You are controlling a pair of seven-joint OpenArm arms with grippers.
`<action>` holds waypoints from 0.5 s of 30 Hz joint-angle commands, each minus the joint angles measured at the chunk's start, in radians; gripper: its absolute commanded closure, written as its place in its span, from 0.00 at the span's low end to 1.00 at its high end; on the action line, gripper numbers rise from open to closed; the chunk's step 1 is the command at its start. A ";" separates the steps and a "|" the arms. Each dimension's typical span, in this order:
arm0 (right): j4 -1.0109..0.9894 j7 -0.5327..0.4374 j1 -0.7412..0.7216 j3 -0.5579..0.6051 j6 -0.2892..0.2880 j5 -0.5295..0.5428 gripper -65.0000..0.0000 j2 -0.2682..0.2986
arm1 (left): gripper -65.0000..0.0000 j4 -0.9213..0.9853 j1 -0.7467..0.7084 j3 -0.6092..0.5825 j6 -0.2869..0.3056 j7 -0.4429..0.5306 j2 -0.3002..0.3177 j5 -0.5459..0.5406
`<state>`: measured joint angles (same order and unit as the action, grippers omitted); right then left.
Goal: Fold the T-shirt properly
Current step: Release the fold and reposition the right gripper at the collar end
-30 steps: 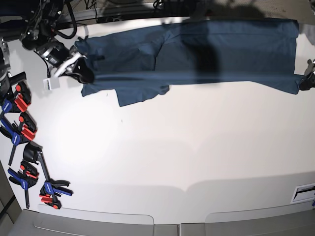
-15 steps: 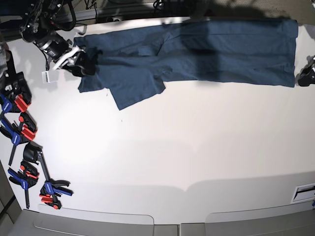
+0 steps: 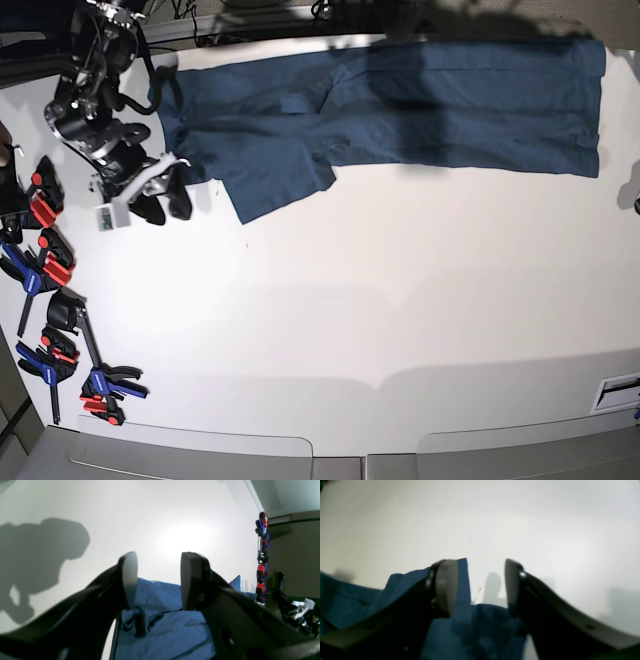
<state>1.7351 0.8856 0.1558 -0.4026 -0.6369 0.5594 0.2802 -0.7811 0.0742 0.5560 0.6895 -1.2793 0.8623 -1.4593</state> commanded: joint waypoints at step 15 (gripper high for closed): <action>-0.504 -0.062 -0.279 0.224 0.044 -0.077 0.45 0.013 | 0.61 -0.015 0.011 0.008 0.009 0.016 0.035 -0.024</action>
<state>1.2221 0.8188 -0.1101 -0.1780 -0.5869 0.4767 0.2813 -0.7811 0.0723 0.5560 0.6895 -1.2793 0.8619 -1.4593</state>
